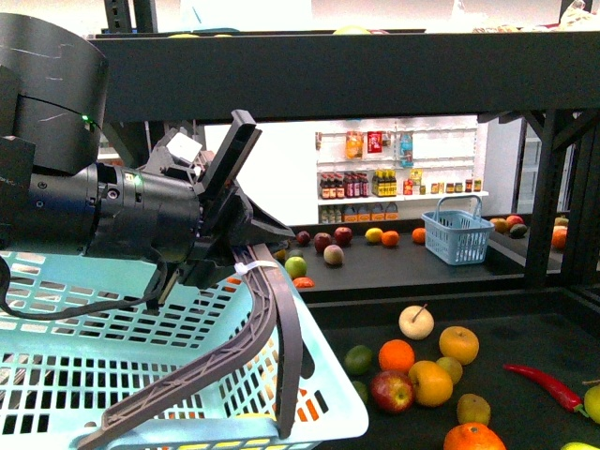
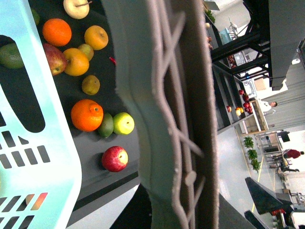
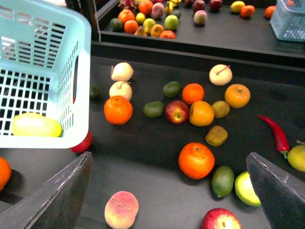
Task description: Pick lemon from shelf
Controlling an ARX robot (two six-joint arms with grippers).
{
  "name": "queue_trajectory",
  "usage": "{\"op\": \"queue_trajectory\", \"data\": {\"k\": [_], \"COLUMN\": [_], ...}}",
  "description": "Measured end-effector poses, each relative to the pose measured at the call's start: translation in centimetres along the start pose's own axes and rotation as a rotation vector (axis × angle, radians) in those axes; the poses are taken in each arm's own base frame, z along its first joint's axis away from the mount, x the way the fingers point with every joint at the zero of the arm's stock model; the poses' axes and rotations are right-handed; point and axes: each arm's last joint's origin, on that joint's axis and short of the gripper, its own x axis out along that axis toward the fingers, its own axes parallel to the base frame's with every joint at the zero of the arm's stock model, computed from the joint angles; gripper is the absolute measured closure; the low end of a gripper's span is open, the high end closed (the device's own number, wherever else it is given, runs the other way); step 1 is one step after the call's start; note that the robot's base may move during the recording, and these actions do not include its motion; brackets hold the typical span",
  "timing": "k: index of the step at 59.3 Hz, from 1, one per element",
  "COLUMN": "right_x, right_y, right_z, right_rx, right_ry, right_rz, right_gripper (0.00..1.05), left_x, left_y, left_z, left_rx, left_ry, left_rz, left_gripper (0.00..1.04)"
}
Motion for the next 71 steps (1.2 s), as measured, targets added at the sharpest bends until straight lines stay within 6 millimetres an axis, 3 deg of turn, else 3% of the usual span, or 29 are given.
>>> {"op": "queue_trajectory", "data": {"k": [4,8,14,20,26,32,71], "right_x": [-1.7,-3.5,-5.7,-6.9,-7.7,-7.8,-9.1], "right_y": [0.1,0.6,2.0,3.1,3.3,3.4,3.7], "right_z": [-0.3,-0.9,-2.7,-4.1,-4.9,-5.9,-8.0], "right_rx": [0.012,-0.006,-0.003,-0.009,-0.012,-0.012,-0.011], "right_ry": [-0.068,-0.186,-0.202,-0.214,-0.248,-0.231,-0.258], "right_rz": [-0.073,-0.186,-0.245,-0.207,-0.216,-0.216,-0.216], "right_gripper": [0.11,0.23,0.40,0.55,0.83,1.02,1.02], "left_x": [0.0,0.0,0.0,0.0,0.0,0.0,0.0], "left_y": [0.0,0.0,0.0,0.0,0.0,0.0,0.0], "left_z": [0.0,0.0,0.0,0.0,0.0,0.0,0.0], "left_rx": [-0.001,-0.001,-0.001,0.001,-0.003,-0.003,-0.002], "left_ry": [0.001,0.002,0.000,0.002,0.001,0.000,0.002], "left_rz": [-0.001,-0.002,0.000,-0.002,-0.001,0.000,-0.001], "left_gripper": [0.97,0.97,0.97,0.97,0.97,0.97,0.97]}}
